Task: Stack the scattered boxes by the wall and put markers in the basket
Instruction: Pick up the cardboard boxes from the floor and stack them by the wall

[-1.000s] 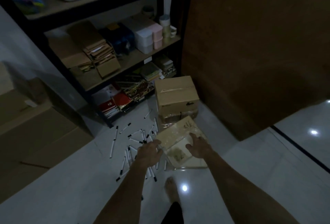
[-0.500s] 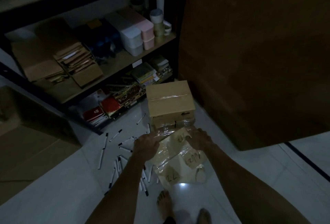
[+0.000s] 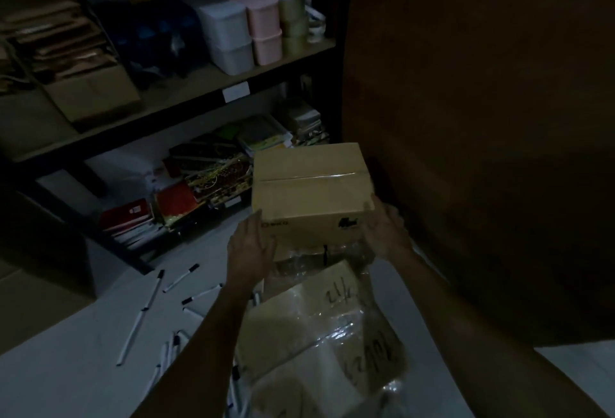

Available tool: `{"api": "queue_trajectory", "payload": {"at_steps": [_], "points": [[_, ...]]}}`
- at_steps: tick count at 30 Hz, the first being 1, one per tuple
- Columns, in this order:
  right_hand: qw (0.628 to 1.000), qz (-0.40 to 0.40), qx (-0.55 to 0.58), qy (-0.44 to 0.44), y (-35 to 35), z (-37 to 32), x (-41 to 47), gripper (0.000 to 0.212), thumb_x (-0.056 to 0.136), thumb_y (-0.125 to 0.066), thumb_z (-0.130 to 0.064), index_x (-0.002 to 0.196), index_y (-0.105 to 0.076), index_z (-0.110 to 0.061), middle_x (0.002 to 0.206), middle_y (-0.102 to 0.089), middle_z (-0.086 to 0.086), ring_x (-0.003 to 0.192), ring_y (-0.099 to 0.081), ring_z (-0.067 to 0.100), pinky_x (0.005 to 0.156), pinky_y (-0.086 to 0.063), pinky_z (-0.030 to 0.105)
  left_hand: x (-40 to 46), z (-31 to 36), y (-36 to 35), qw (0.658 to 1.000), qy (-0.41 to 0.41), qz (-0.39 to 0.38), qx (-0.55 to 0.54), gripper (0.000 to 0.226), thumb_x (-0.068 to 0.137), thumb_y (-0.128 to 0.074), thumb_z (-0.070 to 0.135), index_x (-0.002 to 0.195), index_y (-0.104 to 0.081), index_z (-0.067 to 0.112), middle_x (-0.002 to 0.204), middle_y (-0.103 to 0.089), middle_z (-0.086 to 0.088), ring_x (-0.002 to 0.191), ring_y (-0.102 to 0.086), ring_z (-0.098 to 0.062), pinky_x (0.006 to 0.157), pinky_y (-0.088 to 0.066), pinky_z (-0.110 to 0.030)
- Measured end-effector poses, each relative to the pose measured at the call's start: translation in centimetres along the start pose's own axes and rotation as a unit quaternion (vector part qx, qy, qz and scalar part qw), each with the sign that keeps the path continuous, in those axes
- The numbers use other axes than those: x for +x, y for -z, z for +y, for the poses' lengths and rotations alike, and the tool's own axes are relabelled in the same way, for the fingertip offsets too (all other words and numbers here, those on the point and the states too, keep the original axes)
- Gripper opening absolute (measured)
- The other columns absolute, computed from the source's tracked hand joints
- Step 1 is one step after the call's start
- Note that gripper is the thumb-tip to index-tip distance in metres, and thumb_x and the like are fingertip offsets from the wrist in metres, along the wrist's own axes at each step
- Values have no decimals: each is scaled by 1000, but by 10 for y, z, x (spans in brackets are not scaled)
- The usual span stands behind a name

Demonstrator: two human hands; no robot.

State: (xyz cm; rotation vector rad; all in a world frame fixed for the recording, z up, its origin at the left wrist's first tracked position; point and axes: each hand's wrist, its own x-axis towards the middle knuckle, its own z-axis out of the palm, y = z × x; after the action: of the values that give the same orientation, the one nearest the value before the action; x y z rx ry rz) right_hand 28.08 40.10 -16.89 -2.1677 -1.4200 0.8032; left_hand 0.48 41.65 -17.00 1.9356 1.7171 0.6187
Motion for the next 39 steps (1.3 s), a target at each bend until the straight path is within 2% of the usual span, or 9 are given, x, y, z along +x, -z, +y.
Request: {"api": "queue_trajectory", "payload": {"at_steps": [8,10,14,17,22,26,32,36,39], "points": [[988,69,133,29,-38,53,86,65,99,-38,-56,155,-10,-41,161,-15,4,145,-20,33,113,-26,52,74,-42,-55,981,-20,158,-108,59,99,-51,26,150,-29,6,152,-32,-17,137,-36,-31,110,-35,-39],[986,62,152,37,-44,58,100,63,100,-37,-56,155,-11,-40,160,-19,5,144,-24,32,112,-27,47,88,-54,-61,981,-15,154,-117,58,100,-50,28,150,-30,8,152,-33,-17,136,-37,-32,107,-34,-34],[977,60,197,55,-53,60,114,61,101,-38,-52,156,-17,-35,157,-28,7,140,-31,32,110,-31,43,99,-63,-71,982,13,109,-156,60,100,-49,33,152,-27,16,154,-34,-13,137,-38,-33,110,-38,-45],[970,60,230,58,-57,61,113,61,100,-40,-51,155,-20,-33,155,-34,5,138,-35,30,111,-34,43,94,-59,-79,975,29,107,-190,57,101,-49,32,152,-27,19,153,-35,-12,137,-38,-32,103,-36,-35],[965,66,246,67,-54,60,109,65,92,-49,-59,150,-31,-37,148,-42,1,129,-43,26,94,-35,31,85,-55,-80,963,60,137,-222,56,101,-49,28,152,-29,17,153,-36,-12,135,-40,-33,104,-37,-40],[953,29,300,27,-45,63,116,74,75,-57,-68,143,-43,-41,140,-47,-2,116,-50,20,90,-46,37,90,-59,-76,947,108,143,-268,60,98,-55,34,151,-32,17,149,-41,-12,130,-46,-33,106,-43,-49],[910,-96,403,15,-31,59,146,60,85,-60,-57,141,-48,-38,139,-53,2,123,-53,26,109,-39,51,127,-68,-59,913,144,70,-374,43,98,-49,43,135,-50,23,137,-51,-10,120,-53,-33,104,-43,-54],[886,-138,441,24,-33,54,156,49,86,-63,-49,133,-55,-39,131,-59,7,118,-57,29,99,-47,45,152,-66,-59,925,107,56,-360,47,97,-50,42,139,-48,23,136,-51,-1,112,-53,-21,84,-44,-35],[867,-145,476,16,-35,55,164,60,85,-65,-46,141,-46,-38,126,-60,6,114,-59,29,84,-50,39,164,-70,-62,914,110,25,-391,52,95,-53,42,144,-40,26,111,-54,14,93,-54,-7,70,-41,-26]]}}
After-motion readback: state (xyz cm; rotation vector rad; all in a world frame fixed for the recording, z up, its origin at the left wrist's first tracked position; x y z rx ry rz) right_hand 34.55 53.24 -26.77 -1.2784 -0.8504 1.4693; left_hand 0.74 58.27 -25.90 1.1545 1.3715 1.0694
